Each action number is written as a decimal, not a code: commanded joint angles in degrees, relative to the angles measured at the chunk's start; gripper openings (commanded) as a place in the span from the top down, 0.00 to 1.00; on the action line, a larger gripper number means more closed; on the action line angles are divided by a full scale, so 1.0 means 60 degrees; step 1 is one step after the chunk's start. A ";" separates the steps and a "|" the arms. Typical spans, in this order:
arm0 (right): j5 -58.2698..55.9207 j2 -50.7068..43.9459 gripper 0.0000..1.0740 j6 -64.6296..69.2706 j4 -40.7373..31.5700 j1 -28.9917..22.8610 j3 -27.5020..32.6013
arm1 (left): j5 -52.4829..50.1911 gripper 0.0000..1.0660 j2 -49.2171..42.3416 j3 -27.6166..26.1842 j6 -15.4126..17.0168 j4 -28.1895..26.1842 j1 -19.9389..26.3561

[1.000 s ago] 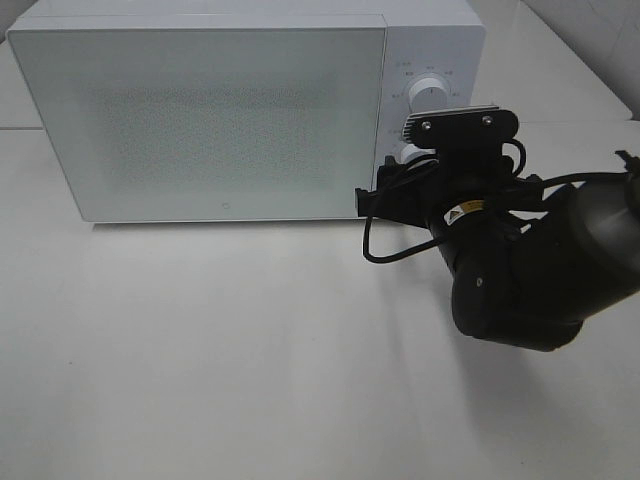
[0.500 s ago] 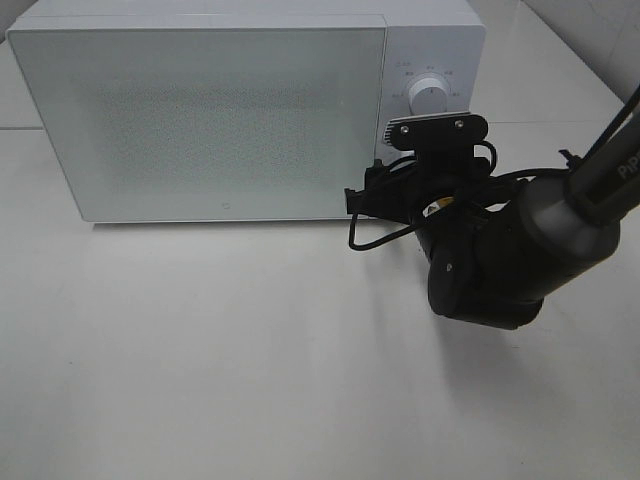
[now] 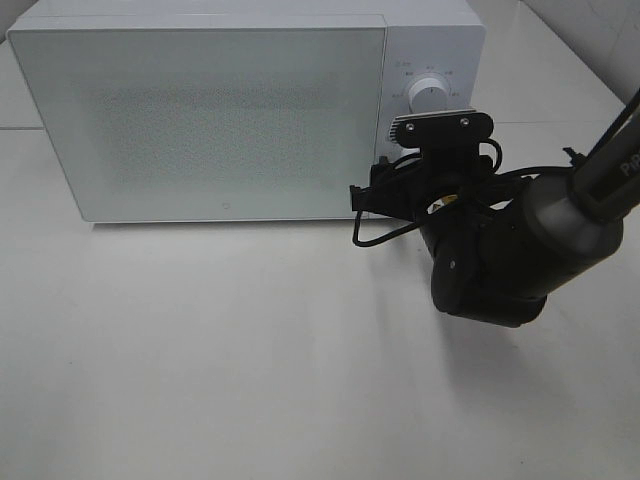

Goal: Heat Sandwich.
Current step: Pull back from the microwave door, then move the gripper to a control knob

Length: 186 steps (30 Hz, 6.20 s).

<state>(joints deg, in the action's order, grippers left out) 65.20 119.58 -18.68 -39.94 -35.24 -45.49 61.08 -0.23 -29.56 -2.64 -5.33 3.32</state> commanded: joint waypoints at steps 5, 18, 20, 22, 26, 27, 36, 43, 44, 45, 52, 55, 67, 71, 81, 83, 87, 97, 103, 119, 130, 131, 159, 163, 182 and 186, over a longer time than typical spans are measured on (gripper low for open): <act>0.0344 -0.0019 0.30 0.0038 0.0172 0.0201 -0.0201 | 0.0000 0.06 -0.0248 0.0010 0.0038 0.0000 -0.0057; 0.0458 -0.0191 0.34 0.0115 0.0086 -0.0057 0.0105 | 0.0000 0.06 -0.0248 0.0010 0.0038 0.0000 -0.0057; 0.0458 -0.0191 0.34 0.0115 0.0095 -0.0057 0.0095 | 0.0000 0.06 -0.0248 0.0010 0.0038 0.0000 -0.0057; 0.0372 -0.0191 0.35 0.0115 0.0095 -0.0057 0.0095 | 0.0000 0.06 -0.0201 0.0010 0.0038 0.0000 -0.0057; 0.0115 -0.0191 0.45 0.0353 0.0095 -0.0057 0.0095 | 0.0000 0.06 -0.0172 0.0010 0.0038 0.0000 -0.0057; 0.0095 -0.0191 0.49 0.0411 0.0095 -0.0057 0.0095 | 0.0000 0.06 -0.0172 0.0010 0.0038 0.0000 -0.0057; 0.0067 -0.0191 0.95 0.0506 0.0086 -0.0057 0.0095 | 0.0000 0.06 -0.0172 0.0010 0.0038 0.0000 -0.0057; 0.0201 -0.0191 0.98 0.0602 0.0086 -0.0057 0.0095 | 0.0000 0.06 -0.0172 0.0010 0.0038 0.0000 -0.0057; 0.0210 -0.0191 0.98 0.0621 0.0086 -0.0057 0.0095 | 0.0000 0.06 -0.0172 0.0010 0.0038 0.0000 -0.0057; 0.0210 -0.0191 0.97 0.0621 0.0086 -0.0057 0.0095 | 0.0000 0.06 -0.0172 0.0010 0.0038 0.0000 -0.0057; 0.0382 -0.0191 0.96 0.1022 0.0086 -0.0057 0.0095 | 0.0000 0.06 -0.0172 0.0010 0.0038 0.0000 -0.0057; 0.0430 -0.0191 0.96 0.1394 0.0095 -0.0057 0.0095 | 0.0000 0.06 -0.0172 0.0010 0.0038 0.0000 -0.0057; 0.0468 -0.0191 0.96 0.4135 0.0372 -0.0057 0.0095 | 0.0000 0.06 -0.0172 0.0010 0.0038 0.0000 -0.0057; 0.0640 -0.0191 0.96 0.5109 0.0726 -0.0057 0.0095 | 0.0000 0.06 -0.0172 0.0010 0.0038 0.0000 -0.0057; 0.1232 -0.0191 0.96 0.8824 0.0879 -0.0057 0.0095 | 0.0000 0.06 -0.0172 0.0010 0.0038 0.0000 -0.0057; 0.1499 -0.0191 0.96 0.9864 0.0917 -0.0057 0.0095 | 0.0000 0.06 -0.0172 0.0010 0.0038 0.0000 -0.0057; 0.1728 -0.0191 0.96 1.1182 0.0917 -0.0057 0.0095 | 0.0000 0.06 -0.0172 0.0010 0.0038 0.0000 -0.0057; 0.2464 -0.0191 0.96 1.4954 0.0554 -0.0057 0.0095 | 0.0000 0.06 -0.0172 0.0010 0.0038 0.0000 -0.0057; 0.2464 -0.0191 0.95 1.6740 0.0181 -0.0057 0.0095 | 0.0000 0.06 -0.0172 0.0010 0.0038 0.0000 -0.0057; 0.2464 -0.0191 0.95 1.9165 0.0057 -0.0057 0.0086 | 0.0000 0.06 -0.0172 0.0010 0.0038 0.0000 -0.0057; 0.2464 -0.0191 0.94 1.8879 0.0086 -0.0057 0.0086 | 0.0000 0.06 -0.0172 0.0010 0.0038 0.0000 -0.0057; 0.2464 -0.0191 0.93 1.8879 0.0086 -0.0057 0.0086 | 0.0000 0.06 -0.0172 0.0010 0.0038 0.0000 -0.0057; 0.2349 -0.0191 0.25 1.8306 0.0153 -0.0038 0.0086 | 0.0000 0.06 -0.0172 0.0010 0.0038 0.0000 -0.0057; 0.2349 -0.0191 0.27 1.8296 0.0162 -0.0038 0.0095 | 0.0000 0.06 -0.0172 0.0010 0.0038 0.0000 -0.0057; 0.0754 -0.1098 0.29 1.7790 0.1385 -0.0048 0.1117 | 0.0000 0.06 -0.0172 0.0010 0.0029 0.0000 -0.0057; -0.0095 -0.1557 0.29 1.7485 0.1681 -0.0048 0.1652 | 0.0000 0.06 -0.0172 0.0010 0.0029 0.0000 -0.0057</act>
<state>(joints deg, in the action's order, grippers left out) 65.26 110.92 87.32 -30.83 -35.81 -35.70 61.08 -0.23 -29.56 -2.64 -5.33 3.32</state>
